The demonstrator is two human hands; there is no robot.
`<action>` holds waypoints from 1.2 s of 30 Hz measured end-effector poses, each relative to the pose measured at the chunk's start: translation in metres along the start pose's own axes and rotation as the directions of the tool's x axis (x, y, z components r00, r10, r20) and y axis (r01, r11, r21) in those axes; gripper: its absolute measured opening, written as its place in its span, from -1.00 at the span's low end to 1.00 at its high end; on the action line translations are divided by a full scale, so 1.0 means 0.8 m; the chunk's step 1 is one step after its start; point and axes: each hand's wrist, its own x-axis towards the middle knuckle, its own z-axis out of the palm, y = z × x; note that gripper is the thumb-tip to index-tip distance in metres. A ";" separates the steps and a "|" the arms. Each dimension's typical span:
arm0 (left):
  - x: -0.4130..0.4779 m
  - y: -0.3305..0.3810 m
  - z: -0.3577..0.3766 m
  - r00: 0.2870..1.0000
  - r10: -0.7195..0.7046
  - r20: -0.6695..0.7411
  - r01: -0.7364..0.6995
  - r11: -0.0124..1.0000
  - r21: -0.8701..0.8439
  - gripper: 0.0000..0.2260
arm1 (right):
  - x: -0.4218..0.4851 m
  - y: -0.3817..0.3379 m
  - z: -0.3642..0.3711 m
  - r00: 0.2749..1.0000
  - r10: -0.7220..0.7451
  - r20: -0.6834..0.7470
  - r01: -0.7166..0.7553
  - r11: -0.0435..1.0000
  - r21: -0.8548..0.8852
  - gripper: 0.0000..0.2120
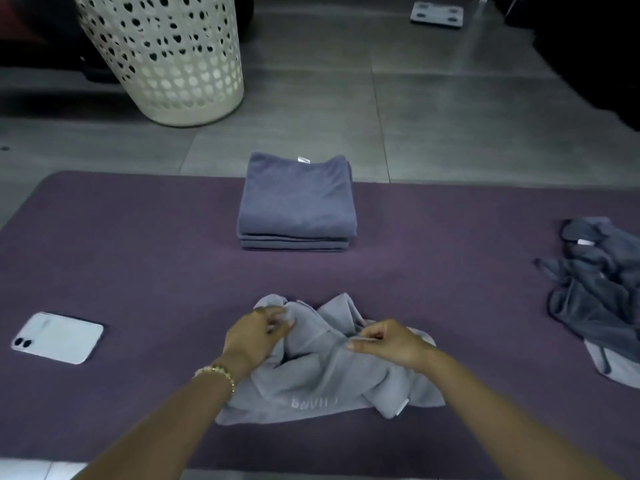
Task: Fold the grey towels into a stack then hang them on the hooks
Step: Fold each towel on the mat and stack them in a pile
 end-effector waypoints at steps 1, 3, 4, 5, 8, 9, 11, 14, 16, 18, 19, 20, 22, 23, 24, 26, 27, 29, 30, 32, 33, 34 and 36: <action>0.006 -0.001 0.009 0.999 0.028 -0.015 -0.028 0.999 -0.019 -0.60 | 0.000 0.008 -0.005 1.000 0.019 0.021 -0.018 1.000 -0.013 -0.60; 0.015 -0.003 0.023 0.998 0.039 -0.058 -0.040 0.999 -0.010 -0.55 | -0.006 0.023 -0.018 0.992 0.085 0.093 -0.079 0.995 -0.069 -0.64; 0.019 -0.003 0.028 0.998 0.024 -0.054 -0.023 1.000 0.016 -0.55 | -0.011 0.030 -0.026 0.985 0.118 0.125 -0.104 0.988 -0.114 -0.66; 0.023 -0.003 0.031 0.999 0.002 -0.034 0.000 0.999 0.048 -0.58 | -0.017 0.038 -0.034 0.978 0.141 0.152 -0.116 0.980 -0.162 -0.64; 0.035 -0.007 0.032 0.997 -0.076 -0.011 0.076 0.997 0.004 -0.66 | -0.038 0.046 -0.058 0.971 0.156 0.180 -0.118 0.972 -0.204 -0.53; 0.039 -0.009 0.030 0.995 -0.092 -0.028 0.091 0.995 -0.030 -0.66 | -0.044 0.045 -0.065 0.975 0.148 0.168 -0.112 0.972 -0.207 -0.56; 0.046 -0.012 0.027 0.995 -0.094 -0.023 0.093 0.994 -0.049 -0.64 | -0.052 0.039 -0.073 0.988 0.101 0.121 -0.083 0.986 -0.146 -0.70; 0.044 -0.007 0.025 0.996 -0.050 0.073 0.063 0.980 -0.190 -0.55 | -0.054 0.018 -0.068 0.998 -0.053 0.032 0.052 0.998 0.046 -0.71; 0.038 0.002 0.025 0.993 0.005 0.115 0.030 0.950 -0.309 -0.55 | -0.051 -0.005 -0.057 0.990 -0.138 0.001 0.137 0.981 0.135 -0.73; 0.030 0.016 0.023 0.983 0.078 0.166 -0.007 0.920 -0.393 -0.57 | -0.045 -0.027 -0.043 0.981 -0.195 0.000 0.191 0.962 0.192 -0.83; 0.025 0.024 0.022 0.973 0.127 0.191 -0.031 0.898 -0.439 -0.57 | -0.040 -0.035 -0.035 0.978 -0.210 -0.004 0.207 0.956 0.207 -0.84; 0.019 0.034 0.022 0.964 0.173 0.200 -0.055 0.870 -0.489 -0.57 | -0.036 -0.043 -0.027 0.976 -0.220 -0.007 0.216 0.953 0.212 -0.85; 0.009 0.049 0.023 0.953 0.216 0.214 -0.059 0.820 -0.569 -0.58 | -0.025 -0.052 -0.014 0.976 -0.216 -0.003 0.211 0.951 0.224 -0.86; 0.004 0.054 0.023 0.948 0.216 0.235 -0.039 0.809 -0.586 -0.57 | -0.022 -0.054 -0.009 0.979 -0.203 0.000 0.198 0.951 0.238 -0.85; -0.001 0.058 0.022 0.941 0.218 0.258 -0.024 0.805 -0.593 -0.55 | -0.020 -0.055 -0.006 0.982 -0.188 -0.008 0.183 0.949 0.255 -0.84; -0.007 0.059 0.022 0.920 0.283 0.271 -0.073 0.803 -0.591 -0.55 | -0.016 -0.051 -0.002 0.990 -0.139 -0.037 0.144 0.943 0.299 -0.78; -0.009 0.057 0.022 0.910 0.317 0.266 -0.110 0.805 -0.583 -0.55 | -0.016 -0.048 -0.001 0.993 -0.112 -0.037 0.118 0.943 0.312 -0.74; -0.011 0.058 0.024 0.909 0.342 0.238 -0.153 0.806 -0.572 -0.48 | -0.018 -0.043 0.001 0.997 -0.067 -0.025 0.071 0.949 0.308 -0.67; -0.012 0.058 0.026 0.915 0.338 0.221 -0.159 0.804 -0.573 -0.45 | -0.020 -0.042 0.001 0.998 -0.058 -0.013 0.059 0.949 0.310 -0.67; -0.012 0.057 0.030 0.932 0.312 0.186 -0.148 0.793 -0.591 -0.46 | -0.023 -0.039 -0.006 1.000 -0.024 -0.014 0.027 0.945 0.327 -0.69; -0.012 0.056 0.030 0.943 0.286 0.171 -0.129 0.788 -0.602 -0.49 | -0.025 -0.035 -0.011 0.999 0.005 -0.040 0.007 0.953 0.304 -0.66; -0.012 0.055 0.029 0.957 0.248 0.151 -0.104 0.776 -0.622 -0.55 | -0.027 -0.029 -0.017 0.997 0.028 -0.070 -0.008 0.962 0.274 -0.56; -0.010 0.051 0.025 0.976 0.174 0.132 -0.044 0.748 -0.662 -0.67 | -0.031 -0.015 -0.025 0.993 0.073 -0.094 -0.038 0.944 0.328 -0.41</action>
